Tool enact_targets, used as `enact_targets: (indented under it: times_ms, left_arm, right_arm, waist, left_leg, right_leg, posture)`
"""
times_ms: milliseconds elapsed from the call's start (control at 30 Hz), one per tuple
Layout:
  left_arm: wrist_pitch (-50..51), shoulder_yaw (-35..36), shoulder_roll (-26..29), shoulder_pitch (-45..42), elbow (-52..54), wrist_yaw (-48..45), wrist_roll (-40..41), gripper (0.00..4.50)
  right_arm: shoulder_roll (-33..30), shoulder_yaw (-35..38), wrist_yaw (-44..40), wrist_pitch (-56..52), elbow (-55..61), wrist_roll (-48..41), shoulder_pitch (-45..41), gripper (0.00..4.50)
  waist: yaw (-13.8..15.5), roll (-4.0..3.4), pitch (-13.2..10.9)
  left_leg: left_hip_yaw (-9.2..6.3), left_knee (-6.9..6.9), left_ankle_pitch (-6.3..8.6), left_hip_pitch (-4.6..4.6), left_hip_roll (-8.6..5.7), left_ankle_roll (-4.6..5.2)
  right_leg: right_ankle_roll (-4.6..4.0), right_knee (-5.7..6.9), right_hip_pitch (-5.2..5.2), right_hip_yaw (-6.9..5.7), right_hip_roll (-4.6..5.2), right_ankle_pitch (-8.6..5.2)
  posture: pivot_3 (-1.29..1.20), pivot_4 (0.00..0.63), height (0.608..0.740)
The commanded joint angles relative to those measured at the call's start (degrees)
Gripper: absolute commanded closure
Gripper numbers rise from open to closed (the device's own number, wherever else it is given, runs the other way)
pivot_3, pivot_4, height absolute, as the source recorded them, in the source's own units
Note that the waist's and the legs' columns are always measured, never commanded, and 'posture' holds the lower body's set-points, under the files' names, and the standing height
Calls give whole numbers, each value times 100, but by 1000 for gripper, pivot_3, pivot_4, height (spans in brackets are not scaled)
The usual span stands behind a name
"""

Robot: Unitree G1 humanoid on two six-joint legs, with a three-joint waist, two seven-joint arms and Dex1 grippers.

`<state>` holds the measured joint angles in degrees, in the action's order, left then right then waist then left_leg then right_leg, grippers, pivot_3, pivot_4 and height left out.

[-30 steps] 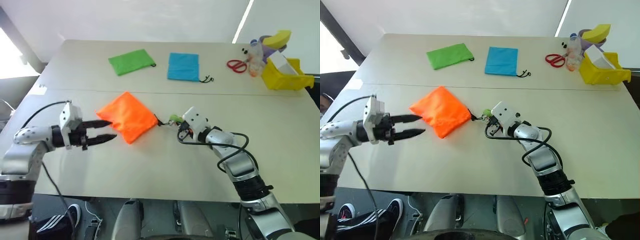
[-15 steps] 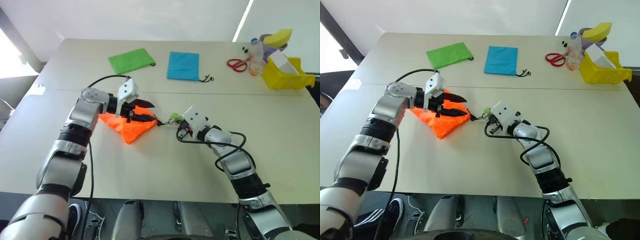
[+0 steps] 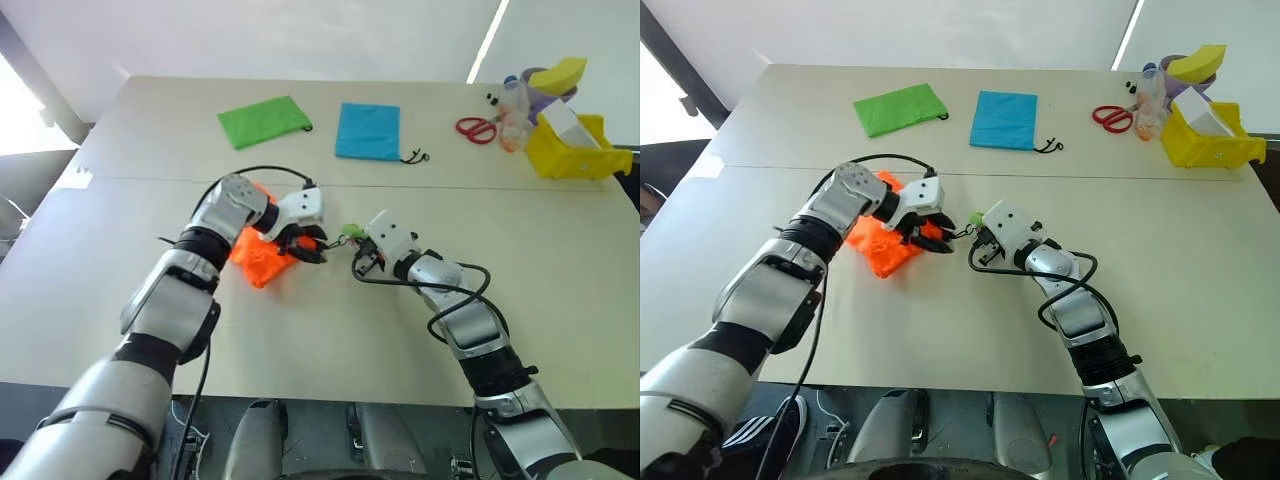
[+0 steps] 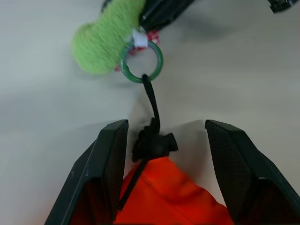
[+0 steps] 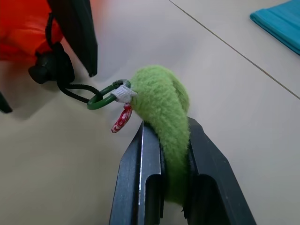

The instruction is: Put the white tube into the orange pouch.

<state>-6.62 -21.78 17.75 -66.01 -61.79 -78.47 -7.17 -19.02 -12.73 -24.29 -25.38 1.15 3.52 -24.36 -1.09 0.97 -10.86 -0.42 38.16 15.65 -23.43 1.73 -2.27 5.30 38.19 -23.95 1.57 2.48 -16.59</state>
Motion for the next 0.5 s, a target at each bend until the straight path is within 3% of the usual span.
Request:
enact_targets:
  times_ms: [33,233,333,367,500]
  left_arm:
    - [-375,-37,56,-66,-30,475,-320,1729]
    - [-341,119,19,9,-79,609,-311,1729]
    - [-270,138,26,86,-4,526,-276,2423]
    - [-299,81,55,111,32,650,-375,2973]
    - [-255,41,77,142,66,623,-431,2973]
  right_arm:
    - [27,110,47,125,124,18,-74,4301]
    - [84,77,65,152,72,28,-138,4301]
    - [89,69,52,174,55,36,-146,4301]
    - [88,67,49,182,46,39,-149,4301]
    - [88,62,44,193,42,43,-153,4301]
  waist:
    - [11,0,0]
    - [16,0,0]
    - [15,0,0]
    - [14,0,0]
    - [12,0,0]
  left_leg:
    - [-1,0,0,0,0,0]
    - [-1,7,-1,2,-1,0]
    - [-1,7,-4,4,-1,4]
    - [-2,7,-4,5,-1,4]
    - [-3,9,-7,8,-2,3]
  right_leg:
    - [0,1,0,0,0,0]
    - [2,9,3,0,2,2]
    - [2,15,3,0,2,3]
    - [2,16,3,0,1,3]
    - [2,21,7,0,2,4]
  posture:
    - [0,150,740]
    - [0,150,740]
    - [0,150,740]
    - [0,150,740]
    - [0,150,740]
